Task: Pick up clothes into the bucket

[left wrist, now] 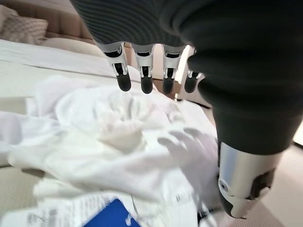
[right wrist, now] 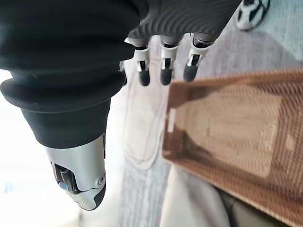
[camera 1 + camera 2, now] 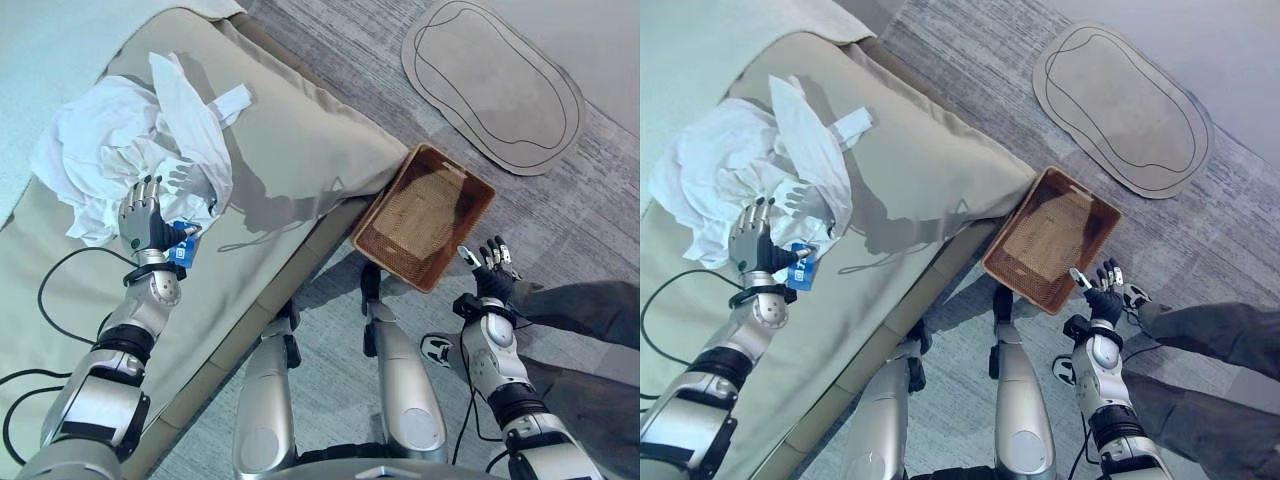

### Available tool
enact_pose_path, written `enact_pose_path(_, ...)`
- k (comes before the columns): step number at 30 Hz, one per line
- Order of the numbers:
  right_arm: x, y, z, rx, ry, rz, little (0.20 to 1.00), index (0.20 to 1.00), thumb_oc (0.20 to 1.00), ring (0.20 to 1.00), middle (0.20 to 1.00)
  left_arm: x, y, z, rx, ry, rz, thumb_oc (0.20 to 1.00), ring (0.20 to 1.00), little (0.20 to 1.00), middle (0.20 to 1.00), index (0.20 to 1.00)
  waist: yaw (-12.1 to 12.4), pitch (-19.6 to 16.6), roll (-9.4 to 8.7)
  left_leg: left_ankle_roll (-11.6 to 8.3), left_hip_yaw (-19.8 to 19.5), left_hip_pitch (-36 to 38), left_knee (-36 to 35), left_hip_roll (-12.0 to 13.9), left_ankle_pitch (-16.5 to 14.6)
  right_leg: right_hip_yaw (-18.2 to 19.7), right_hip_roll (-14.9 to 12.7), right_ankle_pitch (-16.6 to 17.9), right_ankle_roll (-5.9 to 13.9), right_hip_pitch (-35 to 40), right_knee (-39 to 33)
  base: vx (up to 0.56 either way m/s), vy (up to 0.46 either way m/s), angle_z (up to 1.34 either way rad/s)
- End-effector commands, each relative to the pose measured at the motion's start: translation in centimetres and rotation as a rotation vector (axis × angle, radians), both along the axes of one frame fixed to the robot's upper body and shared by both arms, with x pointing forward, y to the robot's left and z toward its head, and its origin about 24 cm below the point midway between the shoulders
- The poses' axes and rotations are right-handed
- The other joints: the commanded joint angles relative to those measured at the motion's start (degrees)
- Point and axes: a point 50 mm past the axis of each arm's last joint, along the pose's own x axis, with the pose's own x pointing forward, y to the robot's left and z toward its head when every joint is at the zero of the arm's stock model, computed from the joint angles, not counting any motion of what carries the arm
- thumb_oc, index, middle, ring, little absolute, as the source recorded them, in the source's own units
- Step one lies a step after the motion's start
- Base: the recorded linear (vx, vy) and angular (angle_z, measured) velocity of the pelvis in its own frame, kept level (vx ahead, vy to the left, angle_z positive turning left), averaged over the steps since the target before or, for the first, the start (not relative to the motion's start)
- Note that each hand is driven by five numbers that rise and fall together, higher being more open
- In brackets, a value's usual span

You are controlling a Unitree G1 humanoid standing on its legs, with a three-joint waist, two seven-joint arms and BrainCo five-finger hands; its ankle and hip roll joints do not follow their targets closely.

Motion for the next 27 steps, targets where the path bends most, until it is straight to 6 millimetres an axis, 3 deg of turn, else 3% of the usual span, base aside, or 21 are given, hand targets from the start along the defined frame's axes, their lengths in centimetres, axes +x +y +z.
enact_pose_path(1,-0.8,0.0,1.4,-0.004,-0.113,-0.007,1.0,1.0,1.0,1.0,1.0,-1.1,3.3,2.0,0.145,-0.026,0.102,1.0,1.0,1.0,1.0,1.0,0.28,-3.91,-2.32,-0.82,-2.62,-5.7,3.89,1.67,1.14,-1.04,-6.84,-1.02,4.67,0.2,3.96,0.01,0.007,0.08)
enact_pose_path(8,0.1,0.7,2.0,-0.014,-0.127,0.044,1.0,1.0,1.0,1.0,1.0,-0.4,3.7,0.3,0.257,0.21,0.142,1.0,1.0,1.0,1.0,1.0,-0.38,-3.74,-2.78,-0.74,-2.82,-7.02,4.65,1.67,0.92,-0.7,-6.49,-0.82,4.59,-1.21,4.28,0.0,0.002,0.01)
enact_pose_path(9,0.2,0.8,2.1,-0.017,-0.127,0.051,1.0,1.0,1.0,1.0,1.0,-0.6,4.1,-0.5,0.278,0.288,0.168,0.915,0.915,0.915,0.915,0.915,-0.65,-3.8,-2.91,-0.7,-2.86,-7.28,5.03,1.67,0.74,-0.58,-6.46,-0.8,4.56,-1.31,4.32,0.0,0.0,0.0)
enact_pose_path(10,0.3,0.9,2.2,-0.02,-0.126,0.063,1.0,1.0,1.0,1.0,1.0,-0.6,4.2,-1.0,0.271,0.339,0.185,0.501,0.501,0.501,0.501,0.501,-0.78,-3.76,-2.96,-0.66,-2.81,-7.49,5.37,1.68,0.6,-0.46,-6.41,-0.81,4.54,-1.48,4.41,0.0,0.0,0.0)
enact_pose_path(11,0.5,1.0,2.2,-0.019,-0.123,0.071,1.0,1.0,1.0,1.0,1.0,-0.4,4.0,-1.3,0.246,0.368,0.183,0.228,0.228,0.228,0.228,0.228,-0.95,-3.76,-3.0,-0.61,-2.77,-7.61,5.67,1.68,0.46,-0.28,-6.39,-0.82,4.5,-1.68,4.65,0.0,0.0,0.0)
enact_pose_path(12,0.6,1.1,2.2,-0.019,-0.121,0.075,1.0,1.0,1.0,1.0,1.0,-0.3,4.0,-1.1,0.232,0.365,0.184,0.2,0.2,0.2,0.2,0.2,-1.02,-3.78,-3.05,-0.6,-2.87,-7.67,5.88,1.61,0.36,-0.16,-6.35,-0.86,4.48,-1.78,4.74,0.0,0.0,0.0)
enact_pose_path(23,0.7,1.5,1.9,-0.023,-0.103,0.097,1.0,1.0,1.0,1.0,1.0,-1.3,4.4,-2.8,0.177,0.424,0.189,0.2,0.2,0.2,0.2,0.2,-0.87,-5.45,-2.9,-0.89,-2.51,-5.16,4.33,1.64,0.41,-0.03,-6.3,-0.7,4.48,0.37,3.44,0.0,-0.001,0.0)
enact_pose_path(27,0.4,1.9,1.3,-0.022,-0.082,0.111,1.0,1.0,1.0,1.0,1.0,-2.3,4.2,-4.5,0.143,0.454,0.183,0.2,0.2,0.2,0.2,0.2,-0.59,-7.2,-2.66,-1.1,-2.58,-1.18,2.17,1.53,0.65,-0.24,-6.24,-0.62,4.55,3.98,1.82,0.07,-0.011,-0.02)
